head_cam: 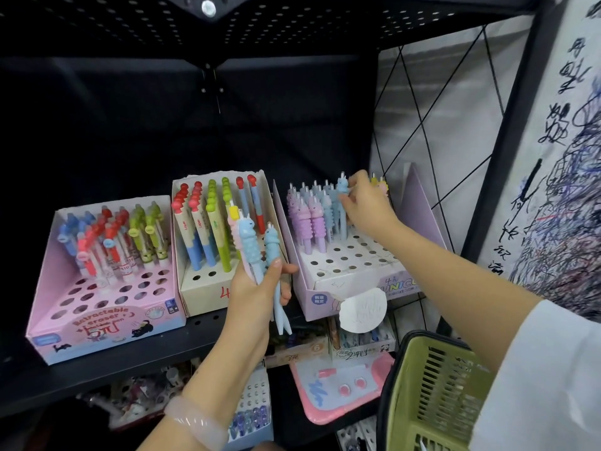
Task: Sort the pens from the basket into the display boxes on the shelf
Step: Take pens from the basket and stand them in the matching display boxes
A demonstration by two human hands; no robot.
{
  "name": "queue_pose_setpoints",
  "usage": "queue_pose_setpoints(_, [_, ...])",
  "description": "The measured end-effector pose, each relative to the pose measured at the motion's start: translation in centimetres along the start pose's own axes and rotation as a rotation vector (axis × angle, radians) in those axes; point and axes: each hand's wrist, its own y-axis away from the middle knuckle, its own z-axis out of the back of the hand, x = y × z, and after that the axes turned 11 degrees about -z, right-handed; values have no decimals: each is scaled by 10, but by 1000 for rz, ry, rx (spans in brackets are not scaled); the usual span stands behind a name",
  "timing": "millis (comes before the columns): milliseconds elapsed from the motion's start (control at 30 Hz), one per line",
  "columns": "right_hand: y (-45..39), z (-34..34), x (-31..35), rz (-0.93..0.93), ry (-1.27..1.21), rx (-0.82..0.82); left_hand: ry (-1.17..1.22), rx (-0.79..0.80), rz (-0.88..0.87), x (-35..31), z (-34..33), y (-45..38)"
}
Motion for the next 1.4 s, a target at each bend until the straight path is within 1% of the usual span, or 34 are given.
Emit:
queue_pose_setpoints(67, [5, -7, -2, 1, 42, 91, 2, 1, -2, 0, 1, 1])
queue_pose_setpoints(100, [8, -11, -4, -5, 39, 107, 2, 0, 2, 0, 2, 2])
queue_pose_setpoints(233, [17, -12, -7, -37, 12, 105, 8, -17, 31, -1, 5, 3])
queue_pose_setpoints(267, [18, -10, -6, -40, 5, 88, 14, -24, 37, -2, 6, 3])
queue_pose_setpoints(367, [31, -2, 7, 1, -115, -121, 43, -37, 37, -5, 5, 3])
queue_pose_setpoints(400, [38, 1, 15, 19, -191, -119, 47, -37, 30, -5, 4, 2])
queue_pose_setpoints(433, [47, 4, 24, 26, -281, -35, 47, -33, 22, -6, 2, 2])
queue_pose_setpoints(467, [57, 5, 32, 19, -360, 110, 46, -28, 15, -6, 2, 1])
queue_pose_setpoints(533, [77, 5, 45, -19, -409, 391, 42, -18, 8, -6, -1, 1])
queue_pose_setpoints(567, [85, 4, 49, -33, -411, 474, 37, -11, 6, -6, -3, 2])
queue_pose_setpoints(600, [91, 3, 51, -42, -434, 522, 29, -2, 0, -5, -5, 2])
queue_pose_setpoints(667, [96, 2, 53, -65, -528, 557, 20, 15, -14, -5, -8, 4])
queue_pose_setpoints(733, [92, 5, 52, -112, -603, 530, 53, 36, 2, -7, -9, 4])
queue_pose_setpoints(800, [78, 11, 47, -156, -701, 453, 90, 60, 51, -8, -9, 3])
queue_pose_setpoints(833, [68, 16, 43, -184, -763, 402, 90, 68, 74, -8, -8, 3])
queue_pose_setpoints(900, [46, 26, 31, -243, -812, 239, 62, 67, 108, -8, -5, 3])
queue_pose_setpoints(967, [26, 35, 15, -281, -763, 66, 49, 59, 134, -5, -4, 3])
queue_pose_setpoints(1033, [13, 39, 0, -266, -673, -33, 38, 49, 152, -3, -4, 2])
queue_pose_setpoints(1067, [9, 39, -5, -239, -586, -56, 35, 42, 159, -3, -5, 1])
queue_pose_setpoints(1133, [7, 34, -11, -187, -420, -39, 42, 27, 160, -2, -5, 0])
queue_pose_setpoints(1200, [8, 27, -15, -157, -369, 14, 50, 18, 148, -1, -5, 0])
queue_pose_setpoints(1300, [6, 22, -15, -116, -332, 36, 48, -2, 137, -2, -3, -1])
queue_pose_setpoints(1400, [-4, 19, -13, -80, -182, 75, 21, -2, 106, -3, -2, -1])
